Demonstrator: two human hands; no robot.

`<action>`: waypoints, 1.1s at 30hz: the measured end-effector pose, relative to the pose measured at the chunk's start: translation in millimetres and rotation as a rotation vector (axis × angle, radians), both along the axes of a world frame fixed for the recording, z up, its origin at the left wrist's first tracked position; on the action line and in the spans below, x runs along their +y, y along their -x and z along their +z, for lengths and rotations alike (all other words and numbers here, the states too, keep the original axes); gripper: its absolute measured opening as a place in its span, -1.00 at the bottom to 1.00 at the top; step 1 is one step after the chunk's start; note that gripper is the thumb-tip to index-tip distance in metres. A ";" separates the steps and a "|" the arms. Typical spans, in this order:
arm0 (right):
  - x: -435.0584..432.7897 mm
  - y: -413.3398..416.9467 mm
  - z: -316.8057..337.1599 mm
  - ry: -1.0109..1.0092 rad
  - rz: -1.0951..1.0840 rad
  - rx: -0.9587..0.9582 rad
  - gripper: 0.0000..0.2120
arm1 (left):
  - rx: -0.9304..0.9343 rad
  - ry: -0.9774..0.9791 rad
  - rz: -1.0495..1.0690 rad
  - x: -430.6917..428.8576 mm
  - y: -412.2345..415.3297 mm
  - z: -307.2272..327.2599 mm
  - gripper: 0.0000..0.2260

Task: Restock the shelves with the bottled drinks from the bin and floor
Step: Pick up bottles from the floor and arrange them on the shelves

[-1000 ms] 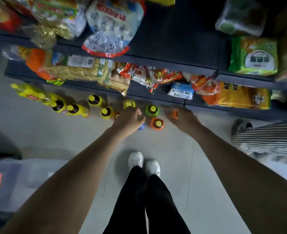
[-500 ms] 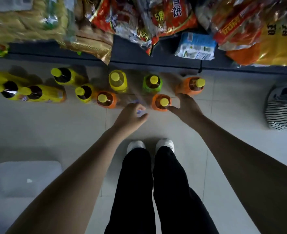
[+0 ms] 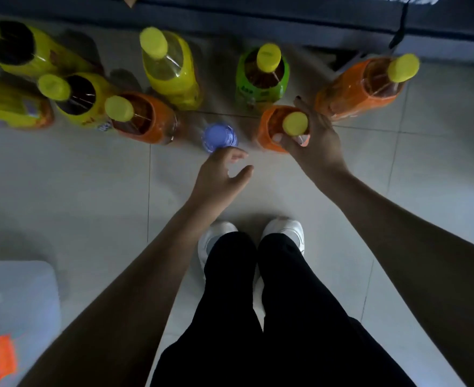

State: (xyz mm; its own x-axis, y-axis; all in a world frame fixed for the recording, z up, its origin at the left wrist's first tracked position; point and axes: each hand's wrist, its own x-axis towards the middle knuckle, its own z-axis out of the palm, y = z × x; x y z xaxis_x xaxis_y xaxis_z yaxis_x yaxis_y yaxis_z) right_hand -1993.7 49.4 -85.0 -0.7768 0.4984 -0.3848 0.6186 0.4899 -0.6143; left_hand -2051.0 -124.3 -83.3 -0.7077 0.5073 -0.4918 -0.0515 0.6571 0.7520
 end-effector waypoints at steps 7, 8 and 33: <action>-7.4 4.1 -33.2 0.046 -0.106 0.239 -0.39 | 0.004 -0.092 0.006 2.5 -12.8 -32.8 -0.63; -7.9 4.7 -35.8 0.045 -0.120 0.257 -0.40 | -0.003 -0.101 0.015 3.6 -14.6 -35.7 -0.62; 12.9 -4.8 136.1 0.080 -0.218 0.330 -0.47 | -0.039 -0.221 0.155 13.1 -17.7 104.8 -0.73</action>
State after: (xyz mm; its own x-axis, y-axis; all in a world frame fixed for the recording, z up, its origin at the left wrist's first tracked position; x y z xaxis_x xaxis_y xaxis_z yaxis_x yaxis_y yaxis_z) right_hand -1989.0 62.3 51.1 -0.7446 0.6436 -0.1768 0.4660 0.3117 -0.8281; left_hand -2033.3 -111.2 21.5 -0.7681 0.4925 -0.4093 -0.1702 0.4592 0.8719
